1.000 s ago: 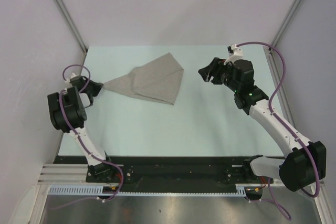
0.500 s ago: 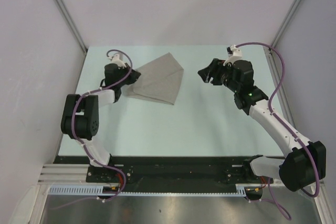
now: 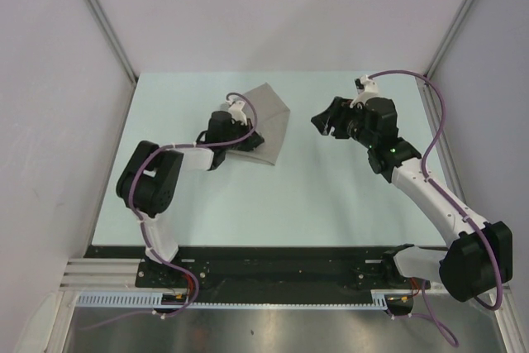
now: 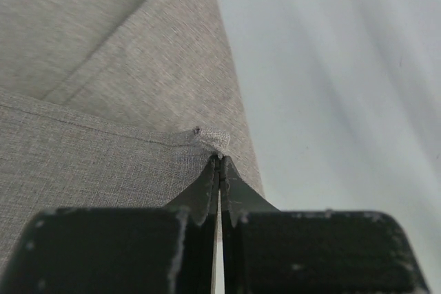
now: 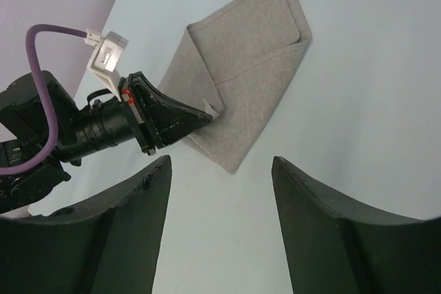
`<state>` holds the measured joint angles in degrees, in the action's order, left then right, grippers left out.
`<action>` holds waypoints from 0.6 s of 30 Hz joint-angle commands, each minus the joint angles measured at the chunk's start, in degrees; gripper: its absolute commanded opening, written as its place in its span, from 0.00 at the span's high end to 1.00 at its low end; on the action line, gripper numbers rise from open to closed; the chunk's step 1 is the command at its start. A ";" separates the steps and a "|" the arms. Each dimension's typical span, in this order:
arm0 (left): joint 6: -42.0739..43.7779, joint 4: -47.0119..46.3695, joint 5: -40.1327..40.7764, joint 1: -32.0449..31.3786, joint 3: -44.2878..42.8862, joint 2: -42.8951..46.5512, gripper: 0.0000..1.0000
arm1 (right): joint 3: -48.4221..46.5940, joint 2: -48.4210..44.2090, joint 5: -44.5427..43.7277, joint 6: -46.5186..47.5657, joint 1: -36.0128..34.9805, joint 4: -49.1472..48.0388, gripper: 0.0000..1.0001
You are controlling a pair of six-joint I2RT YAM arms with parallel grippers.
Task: Fold the napkin, place the utensils inside, and roll it up
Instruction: Fold the napkin
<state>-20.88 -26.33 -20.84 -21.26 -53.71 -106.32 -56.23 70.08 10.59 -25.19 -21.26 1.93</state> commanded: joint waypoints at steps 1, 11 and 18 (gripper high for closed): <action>3.66 -0.83 -1.83 -2.47 -2.54 -1.34 1.00 | 0.24 -0.21 0.66 0.32 0.16 -0.18 0.35; 6.47 -0.39 -1.31 -6.17 -0.43 -1.26 1.00 | 0.68 0.75 0.92 0.06 0.16 -0.26 0.35; 8.92 1.28 0.80 -7.48 1.59 0.33 1.00 | 1.56 2.33 1.27 -0.39 0.16 -1.32 0.35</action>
<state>-15.22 -24.84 -21.08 -27.35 -52.97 -107.79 -55.18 71.29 11.05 -25.23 -21.26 2.44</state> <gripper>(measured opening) 0.004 0.650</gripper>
